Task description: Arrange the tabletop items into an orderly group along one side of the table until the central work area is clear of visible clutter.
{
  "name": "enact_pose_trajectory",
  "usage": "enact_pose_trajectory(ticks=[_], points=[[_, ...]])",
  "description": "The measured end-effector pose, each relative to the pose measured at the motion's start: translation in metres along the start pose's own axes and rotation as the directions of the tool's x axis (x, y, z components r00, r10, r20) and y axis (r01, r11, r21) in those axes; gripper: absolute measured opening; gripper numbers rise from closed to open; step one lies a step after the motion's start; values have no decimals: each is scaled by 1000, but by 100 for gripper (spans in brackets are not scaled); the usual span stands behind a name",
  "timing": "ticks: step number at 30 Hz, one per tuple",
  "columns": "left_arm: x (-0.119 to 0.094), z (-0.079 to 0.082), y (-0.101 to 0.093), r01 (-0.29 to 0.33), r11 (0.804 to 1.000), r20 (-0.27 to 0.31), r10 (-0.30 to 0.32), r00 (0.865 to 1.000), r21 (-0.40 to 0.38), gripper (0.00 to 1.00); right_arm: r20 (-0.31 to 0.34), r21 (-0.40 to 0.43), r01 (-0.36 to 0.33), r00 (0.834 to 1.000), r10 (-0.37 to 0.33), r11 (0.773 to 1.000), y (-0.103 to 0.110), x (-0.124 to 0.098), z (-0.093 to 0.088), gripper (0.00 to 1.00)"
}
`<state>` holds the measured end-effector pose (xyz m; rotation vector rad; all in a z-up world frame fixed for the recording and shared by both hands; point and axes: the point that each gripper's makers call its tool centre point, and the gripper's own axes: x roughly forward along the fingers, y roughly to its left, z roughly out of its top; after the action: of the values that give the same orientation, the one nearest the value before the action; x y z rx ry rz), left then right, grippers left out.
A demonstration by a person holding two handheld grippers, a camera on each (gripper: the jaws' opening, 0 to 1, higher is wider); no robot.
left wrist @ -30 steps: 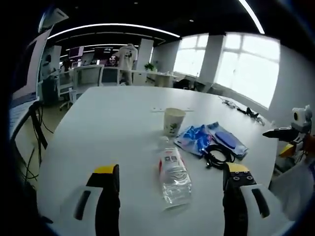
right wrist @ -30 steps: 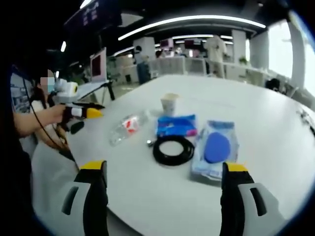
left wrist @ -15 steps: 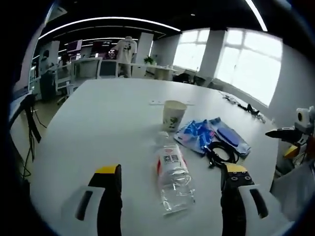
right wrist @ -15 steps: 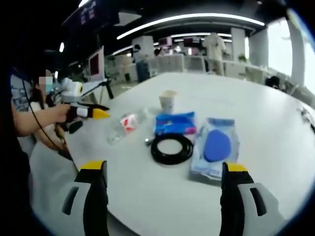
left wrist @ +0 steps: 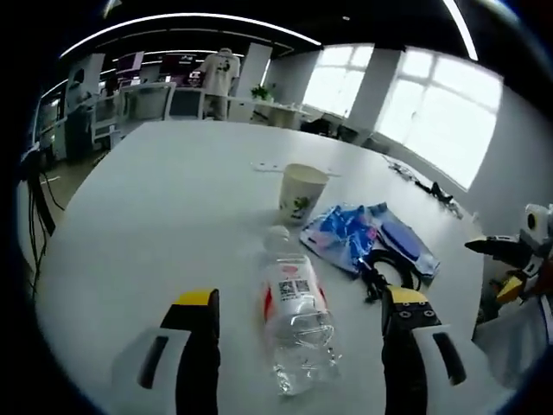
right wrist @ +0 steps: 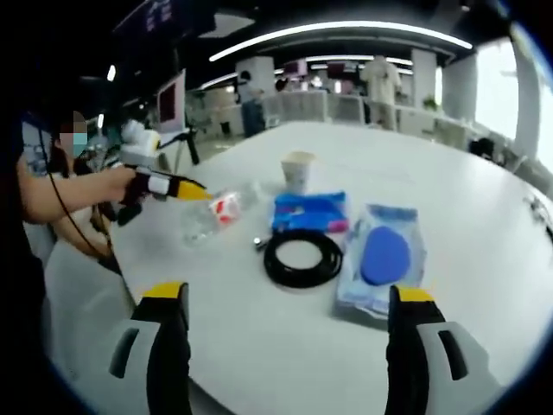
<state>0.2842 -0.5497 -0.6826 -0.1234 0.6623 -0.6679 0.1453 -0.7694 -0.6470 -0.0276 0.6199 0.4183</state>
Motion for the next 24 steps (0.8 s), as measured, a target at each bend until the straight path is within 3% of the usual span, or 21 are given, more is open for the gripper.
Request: enact_pose_trajectory(ticks=[8,16,19,22,24], points=[[13,-2,2,-23,1000,-39,24,999,7,70,-6,11,1,1000,-1,1000,-1,0,-4,94],[27,2,5,-81,996,-70,78,994,-35,60,-4,29,-4,1000,4,1000,-1,3,-6,94],[32,2,5,-95,995,-98,90,991,-43,59,-7,32,-5,1000,5,999,-1,3,-8,94],[35,-9,5,-110,991,-191,95,977,-70,57,-5,40,-6,1000,6,999,-3,2,-7,94],[38,-7,6,-122,991,-191,108,976,-62,55,-5,41,-4,1000,5,999,-4,2,-7,94]])
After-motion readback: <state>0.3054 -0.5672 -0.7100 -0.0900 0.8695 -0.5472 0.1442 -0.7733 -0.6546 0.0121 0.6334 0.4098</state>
